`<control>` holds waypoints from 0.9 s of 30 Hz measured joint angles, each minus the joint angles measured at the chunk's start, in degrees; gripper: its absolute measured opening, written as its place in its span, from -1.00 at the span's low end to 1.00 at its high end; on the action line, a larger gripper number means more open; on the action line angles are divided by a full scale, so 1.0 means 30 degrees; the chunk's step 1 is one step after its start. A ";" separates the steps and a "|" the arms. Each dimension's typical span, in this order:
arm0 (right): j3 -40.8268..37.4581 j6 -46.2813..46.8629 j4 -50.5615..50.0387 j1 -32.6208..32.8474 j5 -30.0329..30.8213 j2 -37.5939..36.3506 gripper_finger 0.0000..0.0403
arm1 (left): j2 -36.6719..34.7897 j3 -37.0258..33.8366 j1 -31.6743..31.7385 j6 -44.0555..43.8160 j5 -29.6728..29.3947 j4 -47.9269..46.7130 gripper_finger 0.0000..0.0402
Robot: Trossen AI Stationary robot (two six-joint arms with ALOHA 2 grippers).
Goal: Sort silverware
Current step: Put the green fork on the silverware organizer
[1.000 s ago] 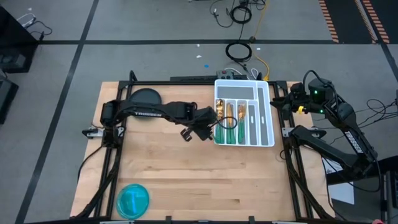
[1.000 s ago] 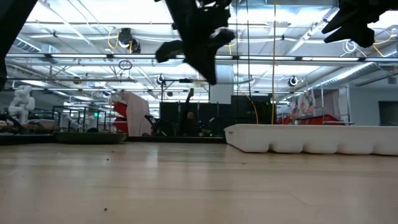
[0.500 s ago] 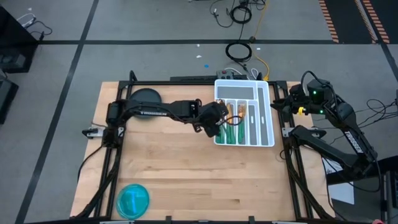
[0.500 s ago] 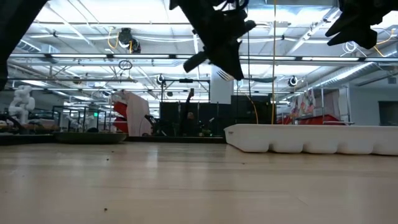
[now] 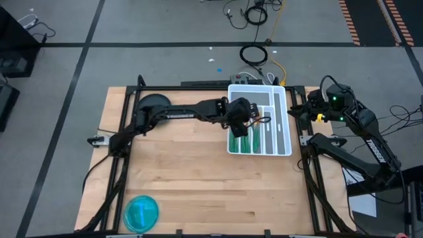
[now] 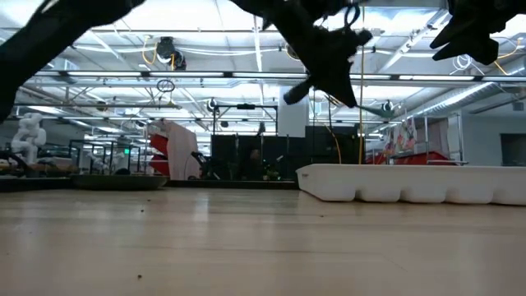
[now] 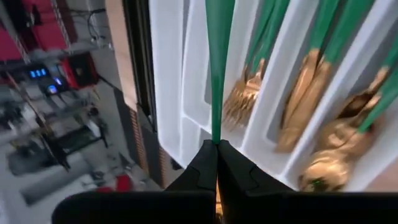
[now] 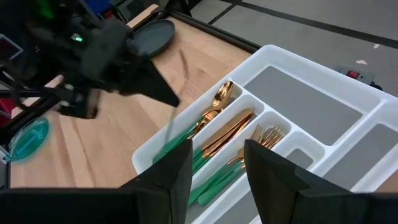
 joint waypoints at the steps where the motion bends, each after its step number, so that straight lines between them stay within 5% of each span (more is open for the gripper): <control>1: 0.0000 0.0000 0.0007 0.0000 0.0000 0.0000 -0.31 | 0.0385 0.0433 0.0137 0.0725 0.0012 -0.0054 -1.00; 10: 0.0000 -0.0007 0.0033 0.0000 0.0007 0.0000 -0.31 | 0.3093 0.2401 0.1282 0.3159 0.0568 0.1017 -1.00; 27: 0.0000 -0.0672 0.0109 0.0007 0.0015 0.0000 -0.31 | 0.5192 0.2394 -0.0230 0.5553 0.1715 0.3053 -1.00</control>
